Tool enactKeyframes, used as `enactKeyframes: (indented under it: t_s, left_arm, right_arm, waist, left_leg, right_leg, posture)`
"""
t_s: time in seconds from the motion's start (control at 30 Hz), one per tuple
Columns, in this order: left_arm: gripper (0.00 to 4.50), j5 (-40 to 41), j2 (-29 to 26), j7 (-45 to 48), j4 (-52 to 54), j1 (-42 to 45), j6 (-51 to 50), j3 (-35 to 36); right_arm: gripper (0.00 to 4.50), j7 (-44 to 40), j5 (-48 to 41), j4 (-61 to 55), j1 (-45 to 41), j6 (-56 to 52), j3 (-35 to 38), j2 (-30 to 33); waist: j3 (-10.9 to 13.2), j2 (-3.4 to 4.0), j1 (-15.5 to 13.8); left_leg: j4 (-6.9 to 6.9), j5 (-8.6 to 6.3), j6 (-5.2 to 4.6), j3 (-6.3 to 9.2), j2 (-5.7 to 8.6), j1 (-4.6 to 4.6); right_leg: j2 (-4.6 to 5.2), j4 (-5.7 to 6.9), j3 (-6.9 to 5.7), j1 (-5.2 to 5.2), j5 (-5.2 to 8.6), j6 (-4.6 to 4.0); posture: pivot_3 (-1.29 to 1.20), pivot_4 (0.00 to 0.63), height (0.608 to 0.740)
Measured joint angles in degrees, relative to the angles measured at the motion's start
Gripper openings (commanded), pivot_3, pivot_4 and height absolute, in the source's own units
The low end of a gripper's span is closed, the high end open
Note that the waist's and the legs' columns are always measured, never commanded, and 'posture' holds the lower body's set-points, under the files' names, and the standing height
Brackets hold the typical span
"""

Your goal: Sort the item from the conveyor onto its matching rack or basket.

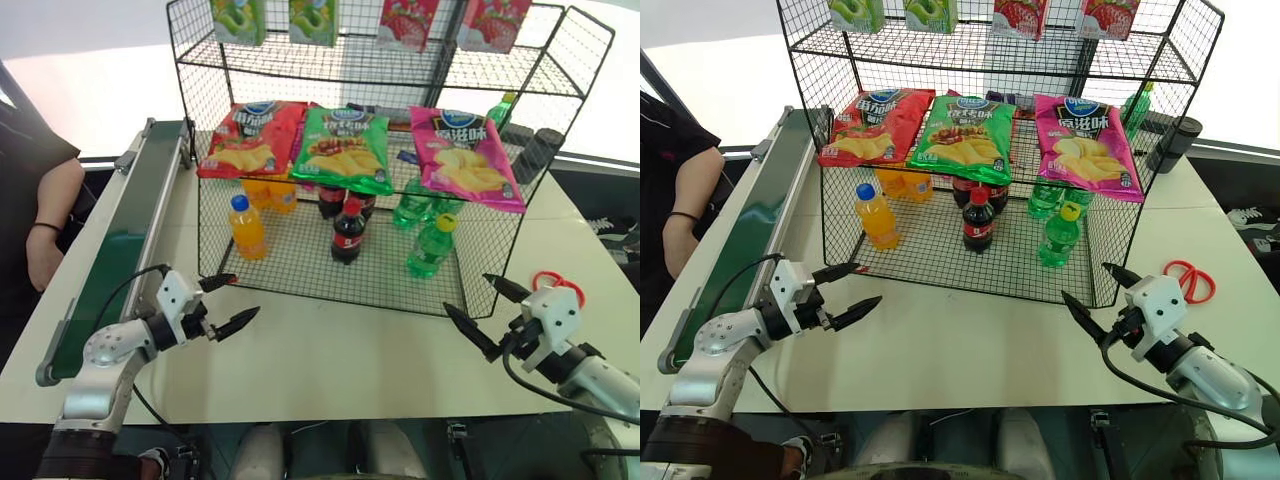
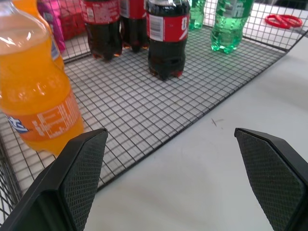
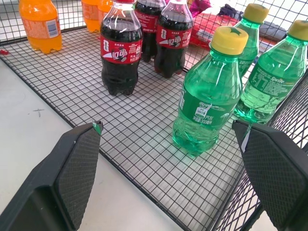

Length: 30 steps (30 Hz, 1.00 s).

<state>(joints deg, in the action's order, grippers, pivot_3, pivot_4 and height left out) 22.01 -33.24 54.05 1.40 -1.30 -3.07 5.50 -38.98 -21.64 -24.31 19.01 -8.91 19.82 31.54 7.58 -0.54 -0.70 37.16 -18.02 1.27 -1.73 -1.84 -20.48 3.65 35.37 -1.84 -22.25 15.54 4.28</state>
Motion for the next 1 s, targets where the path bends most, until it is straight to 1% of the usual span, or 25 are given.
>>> enactKeyframes:
  t_s: [1.0]
  left_arm:
    - [4.50,-0.05,-0.20,-0.98,0.02,-0.14,-0.40,0.21]
  right_arm:
    - [4.48,0.53,0.23,0.89,-1.73,-0.87,-1.21,-0.01]
  waist:
    - [0.00,0.00,-0.01]
  left_leg:
    - [0.00,0.00,0.00,0.00,0.00,0.00]
  right_leg:
    - [0.02,0.00,0.00,0.00,0.01,-0.02]
  posture:
    - [0.00,0.150,0.740]
